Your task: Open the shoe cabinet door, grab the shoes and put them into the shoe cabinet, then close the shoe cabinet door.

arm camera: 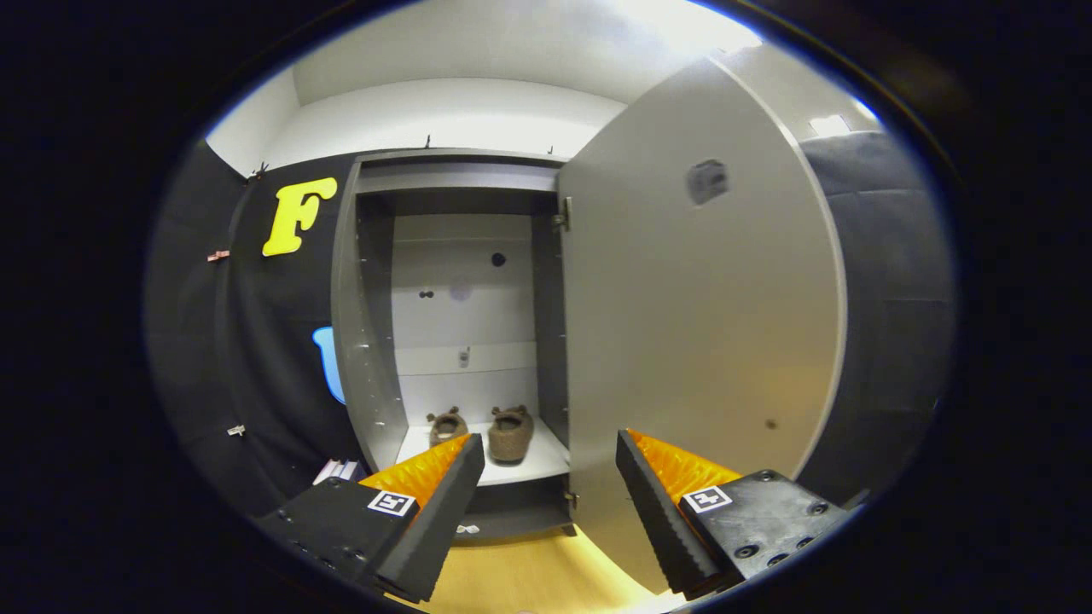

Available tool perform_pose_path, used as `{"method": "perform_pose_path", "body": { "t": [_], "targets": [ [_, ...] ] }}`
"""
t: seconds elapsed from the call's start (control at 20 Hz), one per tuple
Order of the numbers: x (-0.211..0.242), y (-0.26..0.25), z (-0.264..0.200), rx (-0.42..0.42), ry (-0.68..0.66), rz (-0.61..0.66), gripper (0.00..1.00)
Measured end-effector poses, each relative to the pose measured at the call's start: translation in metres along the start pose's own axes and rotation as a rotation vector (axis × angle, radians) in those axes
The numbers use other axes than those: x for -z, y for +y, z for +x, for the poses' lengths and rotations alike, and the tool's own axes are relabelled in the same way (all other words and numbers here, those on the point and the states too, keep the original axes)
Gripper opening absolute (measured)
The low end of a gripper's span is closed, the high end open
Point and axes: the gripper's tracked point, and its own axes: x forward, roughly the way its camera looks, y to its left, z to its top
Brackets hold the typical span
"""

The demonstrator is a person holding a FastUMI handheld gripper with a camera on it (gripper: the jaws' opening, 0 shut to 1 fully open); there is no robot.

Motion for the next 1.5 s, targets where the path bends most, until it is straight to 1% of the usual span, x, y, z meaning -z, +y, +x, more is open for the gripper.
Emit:
{"method": "perform_pose_path", "body": {
  "t": [0.15, 0.3, 0.45, 0.6, 0.8, 0.9, 1.15, 1.25, 1.35, 1.5],
  "targets": [
    [0.0, -0.047, -0.024, 0.085, -0.007, 0.009, 0.98],
    [-0.003, -0.084, -0.043, 0.132, -0.023, -0.007, 0.97],
    [-0.016, -0.128, -0.054, 0.159, -0.064, 0.008, 0.97],
    [-0.009, -0.167, -0.05, 0.167, -0.039, 0.008, 0.97],
    [0.001, -0.198, -0.033, 0.107, -0.004, 0.032, 0.98],
    [0.004, -0.202, -0.026, 0.041, 0.006, 0.052, 0.98],
    [0.019, -0.194, -0.006, -0.118, 0.059, 0.071, 0.98],
    [0.025, -0.189, 0.001, -0.156, 0.081, 0.068, 0.98],
    [0.025, -0.183, -0.003, -0.194, 0.086, 0.078, 0.98],
    [0.025, -0.175, -0.005, -0.221, 0.084, 0.08, 0.98]
  ]
}}
